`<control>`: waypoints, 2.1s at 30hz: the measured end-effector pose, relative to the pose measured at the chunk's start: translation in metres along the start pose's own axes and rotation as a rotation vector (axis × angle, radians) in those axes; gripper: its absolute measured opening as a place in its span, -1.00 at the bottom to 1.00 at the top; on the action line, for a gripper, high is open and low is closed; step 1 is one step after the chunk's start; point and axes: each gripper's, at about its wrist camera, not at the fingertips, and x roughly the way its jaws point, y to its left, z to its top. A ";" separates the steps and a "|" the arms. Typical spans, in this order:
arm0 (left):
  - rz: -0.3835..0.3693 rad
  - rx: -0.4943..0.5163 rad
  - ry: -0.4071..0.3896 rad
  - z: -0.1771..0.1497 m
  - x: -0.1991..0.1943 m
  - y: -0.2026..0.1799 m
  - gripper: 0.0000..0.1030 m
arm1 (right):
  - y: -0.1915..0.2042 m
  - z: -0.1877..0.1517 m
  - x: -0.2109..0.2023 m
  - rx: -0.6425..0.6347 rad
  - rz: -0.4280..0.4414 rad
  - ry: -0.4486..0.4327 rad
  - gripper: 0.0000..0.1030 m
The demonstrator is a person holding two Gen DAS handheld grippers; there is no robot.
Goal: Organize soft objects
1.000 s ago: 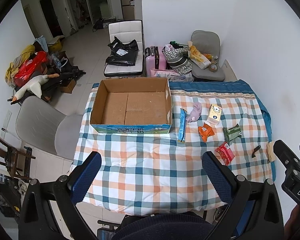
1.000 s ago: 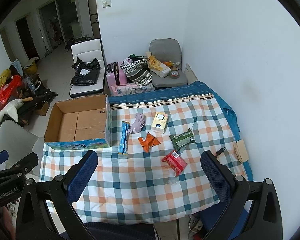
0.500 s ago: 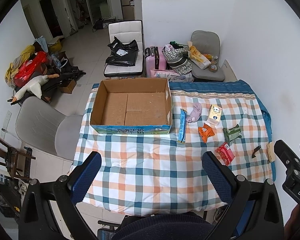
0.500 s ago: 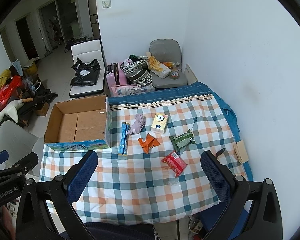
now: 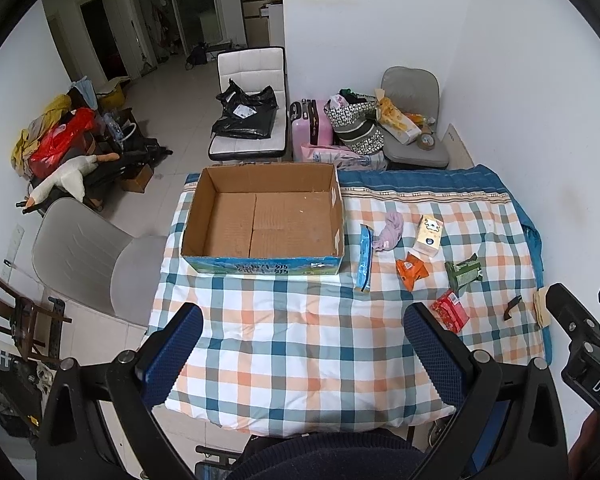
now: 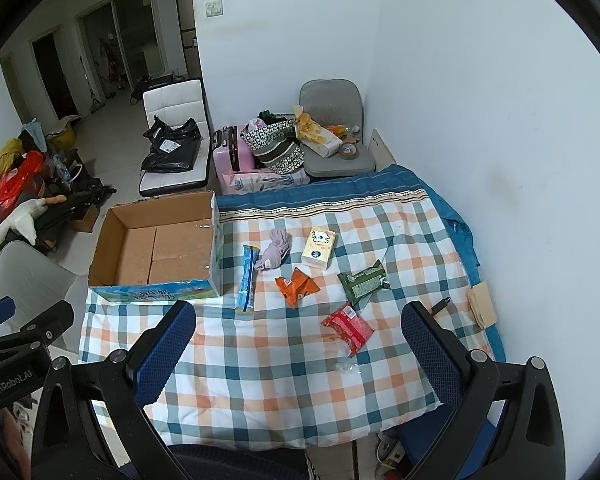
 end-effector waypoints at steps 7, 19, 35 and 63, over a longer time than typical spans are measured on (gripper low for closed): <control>0.003 0.002 -0.010 0.014 0.000 0.000 1.00 | -0.001 0.003 -0.001 0.001 0.003 0.001 1.00; 0.003 0.002 -0.014 0.014 -0.001 0.000 1.00 | 0.000 0.007 -0.002 0.002 0.002 -0.005 1.00; -0.012 0.007 -0.005 0.016 0.004 -0.003 1.00 | -0.001 0.010 0.007 0.012 0.015 0.011 1.00; -0.173 0.297 0.530 0.105 0.393 -0.252 0.80 | -0.226 -0.046 0.444 0.695 0.083 0.639 0.99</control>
